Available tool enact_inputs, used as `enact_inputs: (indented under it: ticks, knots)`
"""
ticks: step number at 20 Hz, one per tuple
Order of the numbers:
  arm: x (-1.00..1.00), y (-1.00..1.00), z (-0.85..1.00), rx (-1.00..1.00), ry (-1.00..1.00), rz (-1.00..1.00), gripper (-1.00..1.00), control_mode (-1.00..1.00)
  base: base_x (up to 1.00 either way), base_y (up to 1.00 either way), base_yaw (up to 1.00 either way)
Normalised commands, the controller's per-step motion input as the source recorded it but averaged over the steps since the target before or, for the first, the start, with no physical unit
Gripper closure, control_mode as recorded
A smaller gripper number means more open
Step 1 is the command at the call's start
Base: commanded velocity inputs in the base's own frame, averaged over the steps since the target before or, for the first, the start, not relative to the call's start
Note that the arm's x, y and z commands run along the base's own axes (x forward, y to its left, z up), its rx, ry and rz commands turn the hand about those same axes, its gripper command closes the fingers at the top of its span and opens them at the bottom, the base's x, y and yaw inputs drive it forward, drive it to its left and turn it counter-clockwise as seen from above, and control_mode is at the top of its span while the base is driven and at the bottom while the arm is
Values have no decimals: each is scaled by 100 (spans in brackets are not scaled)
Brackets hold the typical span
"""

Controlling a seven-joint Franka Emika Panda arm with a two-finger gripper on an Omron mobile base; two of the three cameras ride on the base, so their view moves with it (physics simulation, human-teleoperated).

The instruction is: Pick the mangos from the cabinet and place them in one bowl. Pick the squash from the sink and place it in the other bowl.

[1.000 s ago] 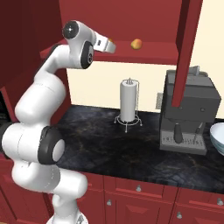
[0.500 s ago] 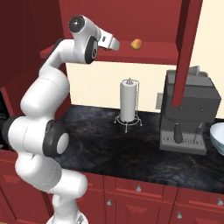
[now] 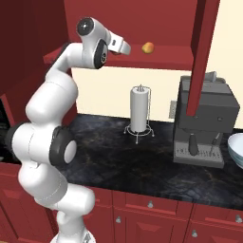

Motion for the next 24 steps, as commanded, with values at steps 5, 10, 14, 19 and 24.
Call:
enact_inputs:
  ticks: [5, 10, 14, 19, 24]
  knots:
    - [42, 0, -3, 0, 0, 0, -100, -100, 0, 0, 0]
    - [51, 0, -7, 0, 0, 0, -100, -100, 0, 0, 0]
    - [45, 0, -12, 0, 0, 0, -100, -100, 0, 0, 0]
    - [18, 0, -9, -1, 0, 0, 100, -100, 0, 0, 0]
    - [-8, 0, 12, 0, -3, 0, 100, -100, 0, 0, 0]
